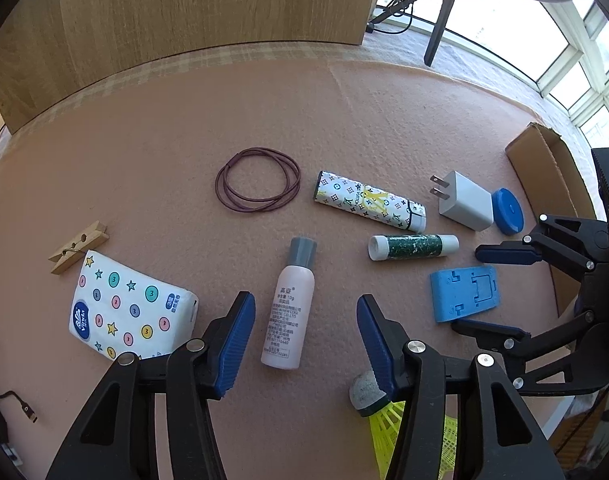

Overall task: Organize objects
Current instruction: 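Lower the right tool onto the blue phone stand and close it, then grasp the pink lotion bottle with the left tool while the right tool lifts the blue stand, then lift the pink lotion bottle with the left tool while the right tool carries the stand toward the box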

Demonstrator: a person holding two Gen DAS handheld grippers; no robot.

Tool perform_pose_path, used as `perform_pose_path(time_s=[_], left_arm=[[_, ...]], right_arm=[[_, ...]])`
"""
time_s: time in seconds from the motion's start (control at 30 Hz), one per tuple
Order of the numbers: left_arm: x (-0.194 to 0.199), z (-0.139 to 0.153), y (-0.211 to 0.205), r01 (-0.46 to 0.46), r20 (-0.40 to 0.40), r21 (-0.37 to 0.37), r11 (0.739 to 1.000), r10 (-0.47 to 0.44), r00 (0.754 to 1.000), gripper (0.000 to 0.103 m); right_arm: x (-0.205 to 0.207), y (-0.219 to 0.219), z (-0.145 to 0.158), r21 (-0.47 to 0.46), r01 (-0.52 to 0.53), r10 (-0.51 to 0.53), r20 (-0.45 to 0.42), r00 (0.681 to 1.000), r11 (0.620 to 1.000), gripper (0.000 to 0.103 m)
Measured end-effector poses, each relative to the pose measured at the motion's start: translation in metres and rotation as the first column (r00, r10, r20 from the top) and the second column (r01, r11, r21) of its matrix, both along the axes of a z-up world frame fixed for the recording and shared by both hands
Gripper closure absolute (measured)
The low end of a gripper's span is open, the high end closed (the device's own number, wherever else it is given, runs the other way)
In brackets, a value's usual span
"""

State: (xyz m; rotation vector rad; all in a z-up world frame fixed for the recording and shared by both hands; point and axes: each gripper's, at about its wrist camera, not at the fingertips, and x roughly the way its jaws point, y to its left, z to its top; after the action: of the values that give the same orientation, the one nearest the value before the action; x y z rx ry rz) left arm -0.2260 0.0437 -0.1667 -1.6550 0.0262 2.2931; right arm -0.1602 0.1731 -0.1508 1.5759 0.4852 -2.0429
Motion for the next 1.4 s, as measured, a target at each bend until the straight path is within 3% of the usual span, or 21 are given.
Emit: perform_pose_path(time_s=[0.23, 0.33, 0.43, 0.57, 0.87, 1.07, 1.2, 1.4], left_arm=[[-0.004, -0.006, 0.0, 0.003, 0.01, -0.001, 1.0, -0.003, 1.0, 0.053], [-0.006, -0.009, 0.001, 0.005, 0.017, -0.012, 1.0, -0.005, 1.0, 0.064], [-0.007, -0.012, 0.001, 0.0, 0.008, -0.022, 1.0, 0.0, 1.0, 0.068], [-0.007, -0.012, -0.001, -0.003, 0.002, -0.032, 0.999, 0.003, 1.0, 0.08], [-0.005, -0.014, -0.009, -0.021, -0.004, -0.016, 1.0, 0.021, 1.0, 0.081], [0.007, -0.013, -0.017, -0.039, -0.008, 0.003, 0.999, 0.039, 0.999, 0.081], [0.017, -0.014, -0.022, -0.055, -0.015, 0.01, 0.998, 0.055, 0.998, 0.081], [0.037, -0.014, -0.03, -0.084, -0.024, 0.011, 0.996, 0.085, 0.996, 0.081]], right_arm=[[-0.003, 0.023, 0.004, -0.078, 0.197, -0.194, 0.049, 0.98, 0.977, 0.062], [0.0, 0.031, 0.005, -0.1, 0.246, -0.24, 0.071, 0.968, 0.964, 0.066], [0.003, 0.04, 0.005, -0.125, 0.296, -0.287, 0.087, 0.954, 0.947, 0.069], [0.009, 0.035, 0.007, -0.129, 0.256, -0.243, 0.107, 0.964, 0.958, 0.069], [-0.002, 0.011, 0.003, -0.006, 0.173, -0.173, -0.002, 0.985, 0.985, 0.061], [-0.002, 0.013, 0.003, -0.011, 0.209, -0.209, -0.002, 0.978, 0.978, 0.062], [0.004, 0.024, 0.005, -0.026, 0.239, -0.239, 0.01, 0.971, 0.971, 0.07], [0.023, 0.037, 0.004, -0.054, 0.291, -0.291, 0.007, 0.957, 0.955, 0.07]])
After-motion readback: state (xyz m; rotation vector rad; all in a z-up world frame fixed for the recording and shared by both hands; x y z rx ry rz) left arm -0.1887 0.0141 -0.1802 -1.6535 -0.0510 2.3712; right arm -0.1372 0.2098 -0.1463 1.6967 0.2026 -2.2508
